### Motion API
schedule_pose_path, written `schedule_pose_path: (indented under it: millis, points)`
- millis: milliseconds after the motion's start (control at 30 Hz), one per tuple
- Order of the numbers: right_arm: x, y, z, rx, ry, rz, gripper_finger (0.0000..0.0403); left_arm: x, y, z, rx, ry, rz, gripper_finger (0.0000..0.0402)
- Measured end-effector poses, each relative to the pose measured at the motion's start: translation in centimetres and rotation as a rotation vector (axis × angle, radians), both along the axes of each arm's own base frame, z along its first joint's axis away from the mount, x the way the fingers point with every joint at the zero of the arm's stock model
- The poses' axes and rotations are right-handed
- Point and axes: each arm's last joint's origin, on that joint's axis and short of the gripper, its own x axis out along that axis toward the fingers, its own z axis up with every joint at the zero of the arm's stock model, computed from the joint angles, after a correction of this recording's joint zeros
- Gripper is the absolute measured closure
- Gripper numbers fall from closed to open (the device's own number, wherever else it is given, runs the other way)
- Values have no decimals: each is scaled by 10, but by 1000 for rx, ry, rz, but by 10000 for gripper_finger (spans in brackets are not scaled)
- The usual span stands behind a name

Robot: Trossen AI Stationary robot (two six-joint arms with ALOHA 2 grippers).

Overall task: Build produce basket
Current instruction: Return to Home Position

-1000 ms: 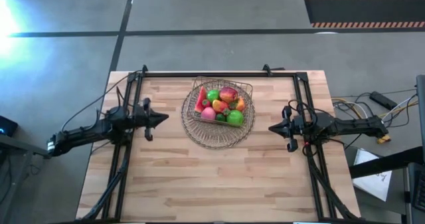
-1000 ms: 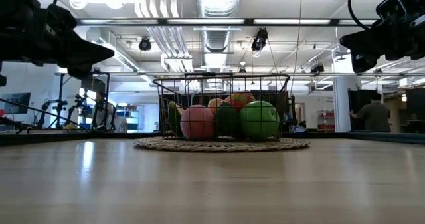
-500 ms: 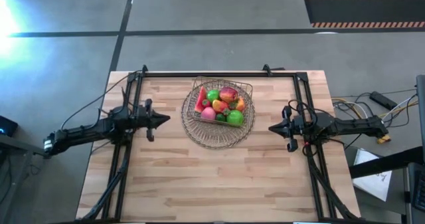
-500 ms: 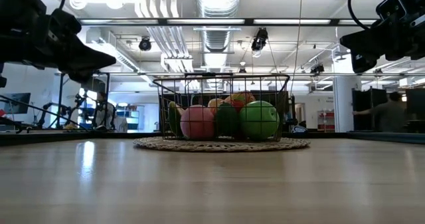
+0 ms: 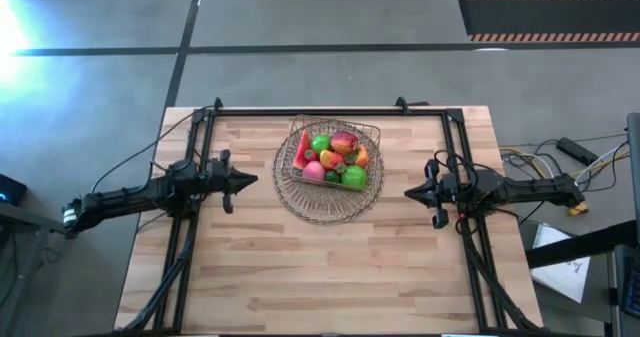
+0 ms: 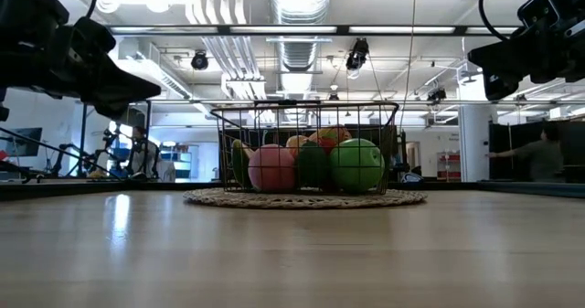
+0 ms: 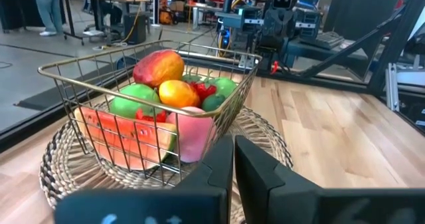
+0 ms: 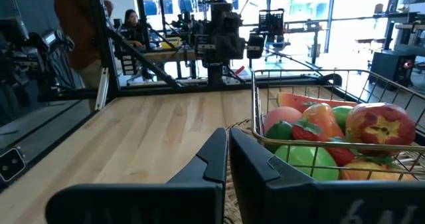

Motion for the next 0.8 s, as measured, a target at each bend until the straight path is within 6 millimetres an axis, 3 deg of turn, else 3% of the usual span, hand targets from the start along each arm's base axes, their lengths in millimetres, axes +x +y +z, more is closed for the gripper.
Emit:
schedule_pose_path:
  millis: [800]
  points:
    - [0, 0, 0, 0, 0, 0, 394, 1, 0, -2, -6, 21, 1, 402]
